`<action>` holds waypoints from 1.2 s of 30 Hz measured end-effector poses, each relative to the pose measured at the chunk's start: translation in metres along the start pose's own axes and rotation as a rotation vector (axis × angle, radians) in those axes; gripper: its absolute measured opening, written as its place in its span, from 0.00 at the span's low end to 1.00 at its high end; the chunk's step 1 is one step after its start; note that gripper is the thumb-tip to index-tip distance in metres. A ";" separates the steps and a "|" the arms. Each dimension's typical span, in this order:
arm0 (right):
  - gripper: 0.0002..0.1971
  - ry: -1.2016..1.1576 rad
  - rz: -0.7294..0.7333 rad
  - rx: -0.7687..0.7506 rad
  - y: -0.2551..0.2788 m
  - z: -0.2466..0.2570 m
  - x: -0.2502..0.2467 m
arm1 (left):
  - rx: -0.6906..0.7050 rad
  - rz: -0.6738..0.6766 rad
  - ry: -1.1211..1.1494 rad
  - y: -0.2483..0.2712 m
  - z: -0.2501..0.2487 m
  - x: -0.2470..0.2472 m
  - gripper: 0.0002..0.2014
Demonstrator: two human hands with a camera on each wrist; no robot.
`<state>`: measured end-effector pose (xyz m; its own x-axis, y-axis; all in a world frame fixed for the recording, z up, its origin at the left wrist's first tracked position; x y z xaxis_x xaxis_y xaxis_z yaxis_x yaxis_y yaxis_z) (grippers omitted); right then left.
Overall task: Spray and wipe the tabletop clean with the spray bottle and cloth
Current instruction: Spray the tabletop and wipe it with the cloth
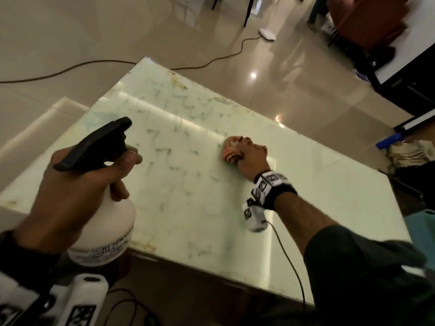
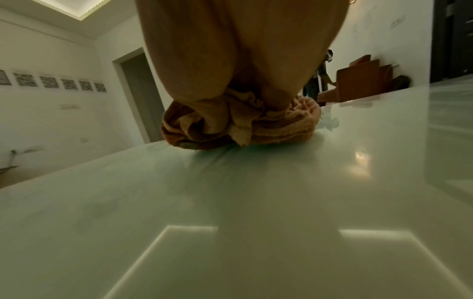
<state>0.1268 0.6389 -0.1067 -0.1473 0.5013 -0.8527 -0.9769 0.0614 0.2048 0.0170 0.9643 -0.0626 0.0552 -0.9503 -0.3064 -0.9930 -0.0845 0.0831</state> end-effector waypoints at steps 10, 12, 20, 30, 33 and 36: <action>0.37 -0.221 0.083 -0.058 0.155 -0.002 0.056 | 0.074 -0.050 0.027 0.018 -0.014 -0.003 0.11; 0.38 -0.233 0.098 -0.066 0.184 0.000 0.067 | 0.073 -0.053 0.033 0.020 -0.015 -0.003 0.11; 0.31 -0.233 0.093 -0.168 0.265 0.002 0.093 | 0.016 -0.042 0.057 0.024 -0.019 -0.001 0.13; 0.13 -0.511 0.087 -0.016 0.293 -0.009 0.085 | -0.001 -0.038 0.042 0.030 -0.020 -0.003 0.08; 0.11 -0.689 -0.112 0.139 0.299 -0.012 0.065 | -0.014 -0.043 0.043 0.028 -0.019 -0.003 0.09; 0.14 -0.695 -0.376 0.251 0.287 -0.013 0.024 | -0.014 -0.044 0.049 0.028 -0.019 -0.002 0.12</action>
<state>-0.1588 0.6574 -0.0741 0.3919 0.8231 -0.4110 -0.8660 0.4808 0.1371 -0.0087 0.9580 -0.0421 0.1039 -0.9592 -0.2629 -0.9880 -0.1300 0.0837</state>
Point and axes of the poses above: each hand's wrist, its own y-axis away from the middle knuckle, its own x-axis out of the palm, z = x × y, the point moved 2 cm from there along -y, towards the middle knuckle, and after that the axes turned 15 degrees about -y, right-handed, at the moved point
